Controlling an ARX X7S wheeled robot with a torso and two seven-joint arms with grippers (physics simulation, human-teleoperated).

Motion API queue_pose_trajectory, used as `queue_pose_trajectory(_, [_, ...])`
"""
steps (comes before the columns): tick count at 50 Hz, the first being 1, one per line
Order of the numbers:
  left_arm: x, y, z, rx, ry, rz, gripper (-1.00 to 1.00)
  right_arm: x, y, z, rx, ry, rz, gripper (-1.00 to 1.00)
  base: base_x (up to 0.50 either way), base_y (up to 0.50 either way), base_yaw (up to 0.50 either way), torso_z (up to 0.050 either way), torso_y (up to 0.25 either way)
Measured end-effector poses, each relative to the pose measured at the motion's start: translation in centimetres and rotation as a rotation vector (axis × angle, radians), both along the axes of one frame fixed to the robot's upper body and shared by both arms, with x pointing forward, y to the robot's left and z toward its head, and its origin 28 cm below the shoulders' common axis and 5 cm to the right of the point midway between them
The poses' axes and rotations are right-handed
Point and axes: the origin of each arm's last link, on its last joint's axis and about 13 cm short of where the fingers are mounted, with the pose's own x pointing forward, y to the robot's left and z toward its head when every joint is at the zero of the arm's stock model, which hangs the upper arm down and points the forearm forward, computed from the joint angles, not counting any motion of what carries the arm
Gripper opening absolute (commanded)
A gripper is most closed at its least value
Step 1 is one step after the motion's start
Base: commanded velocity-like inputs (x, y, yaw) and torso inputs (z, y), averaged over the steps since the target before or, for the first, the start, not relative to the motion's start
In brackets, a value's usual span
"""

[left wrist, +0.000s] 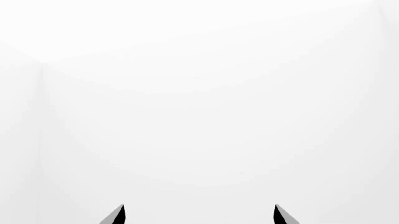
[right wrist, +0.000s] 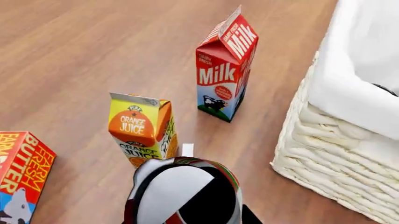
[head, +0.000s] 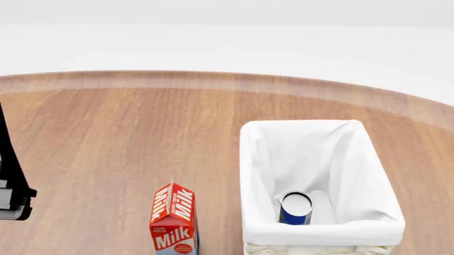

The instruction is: Pick up the alphabet soup and the tomato sauce, and put them in the basket.

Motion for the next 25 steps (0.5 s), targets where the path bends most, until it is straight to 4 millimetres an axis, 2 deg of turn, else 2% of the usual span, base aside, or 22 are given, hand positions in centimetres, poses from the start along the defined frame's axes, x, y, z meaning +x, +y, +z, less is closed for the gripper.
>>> queue_pose_trajectory(12, [0.0,0.0,-0.1,0.0,0.001,0.0,1.0,0.9,-0.4,3.0,0.022,-0.148,-0.066,-1.0,0.0,0.0,0.0,0.0,0.0])
queue_pose_trajectory(25, [0.0,0.0,-0.1,0.0,0.003,0.0,1.0,1.7,-0.8,5.0,0.015,-0.296,-0.129,-1.0,0.0,0.0,0.0,0.001,0.0])
